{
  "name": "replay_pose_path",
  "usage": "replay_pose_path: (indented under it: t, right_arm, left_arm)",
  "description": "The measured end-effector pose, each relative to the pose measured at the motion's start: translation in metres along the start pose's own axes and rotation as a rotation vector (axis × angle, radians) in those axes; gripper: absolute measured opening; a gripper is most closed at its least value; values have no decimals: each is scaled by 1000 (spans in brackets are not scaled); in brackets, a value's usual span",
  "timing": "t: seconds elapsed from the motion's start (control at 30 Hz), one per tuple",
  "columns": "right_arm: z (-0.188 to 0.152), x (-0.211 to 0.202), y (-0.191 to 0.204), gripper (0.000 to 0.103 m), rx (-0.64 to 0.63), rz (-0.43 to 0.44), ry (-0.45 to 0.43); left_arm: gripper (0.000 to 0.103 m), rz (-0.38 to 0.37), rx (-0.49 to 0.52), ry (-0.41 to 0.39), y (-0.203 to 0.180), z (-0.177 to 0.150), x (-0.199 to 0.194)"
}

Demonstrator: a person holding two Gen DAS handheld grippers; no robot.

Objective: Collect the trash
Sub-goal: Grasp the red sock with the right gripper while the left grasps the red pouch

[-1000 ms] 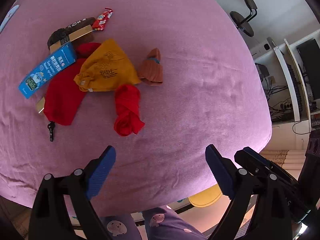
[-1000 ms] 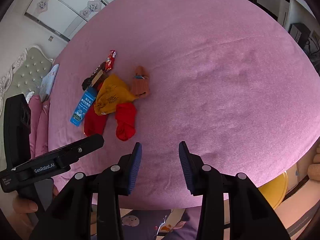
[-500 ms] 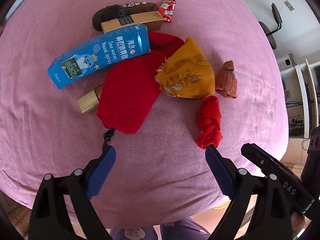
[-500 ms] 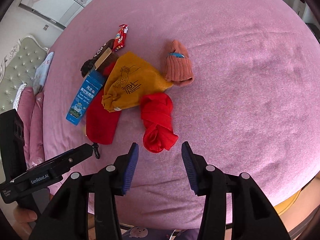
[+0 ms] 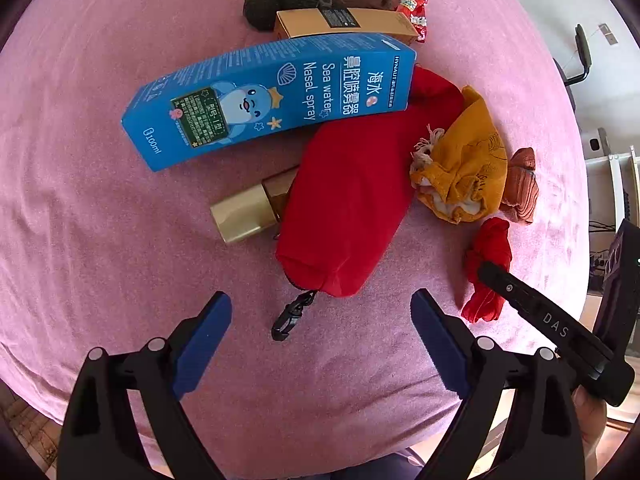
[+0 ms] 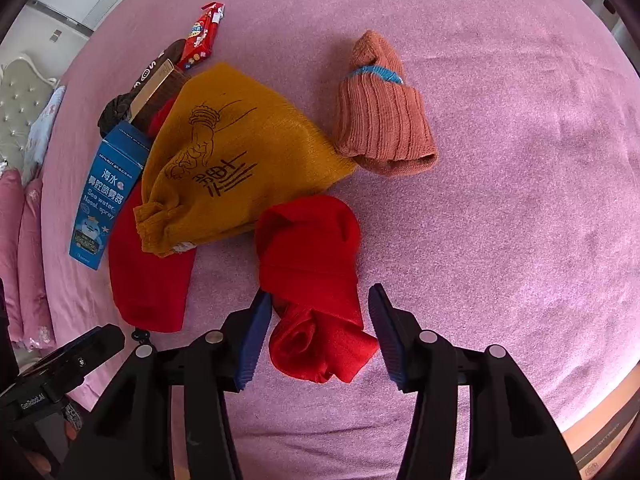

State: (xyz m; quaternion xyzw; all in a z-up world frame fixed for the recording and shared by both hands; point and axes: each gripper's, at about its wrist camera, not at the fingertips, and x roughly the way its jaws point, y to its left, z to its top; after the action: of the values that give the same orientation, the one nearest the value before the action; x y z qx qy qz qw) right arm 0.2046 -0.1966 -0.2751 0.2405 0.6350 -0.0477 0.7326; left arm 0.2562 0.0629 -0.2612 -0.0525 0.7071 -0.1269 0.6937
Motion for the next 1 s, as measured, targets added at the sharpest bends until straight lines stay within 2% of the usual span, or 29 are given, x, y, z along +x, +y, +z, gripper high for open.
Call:
replay_pose_path:
  t: [0.03,0.13,0.5,0.6,0.63,0.67,0.73,0.8,1.0]
  right_arm:
    - [0,1,1,34,-1,5,7]
    - [0,-2,4,27,-12,2,2]
    - [-6,-26,-1,26,21,102,1]
    - [-6,-31,2,26,14,109,-8]
    - [-8,-30,10,26,12,109,-12]
    - [-8,-30,13,26,11,111,-14]
    - [-11,-33,16,26,11,119,-17]
    - [-14,-34,18,26,7,126,-17]
    - [-23,-33,22,26,4,145,-9]
  left_arm:
    - [91,-2,-1,7,0,1,3]
    - [90,-6,0,23,-3,6,10]
    - [90,-27,17,70,-22,20,36]
    - [80,-17,23,92,-28,24,47]
    - [71,6,24,106,-29,25,50]
    - [55,37,23,128,-32,27,56]
    - [39,73,17,163,-31,29,64]
    - [32,75,12,165,-29,29,64]
    - [23,38,1,153,-26,28,55]
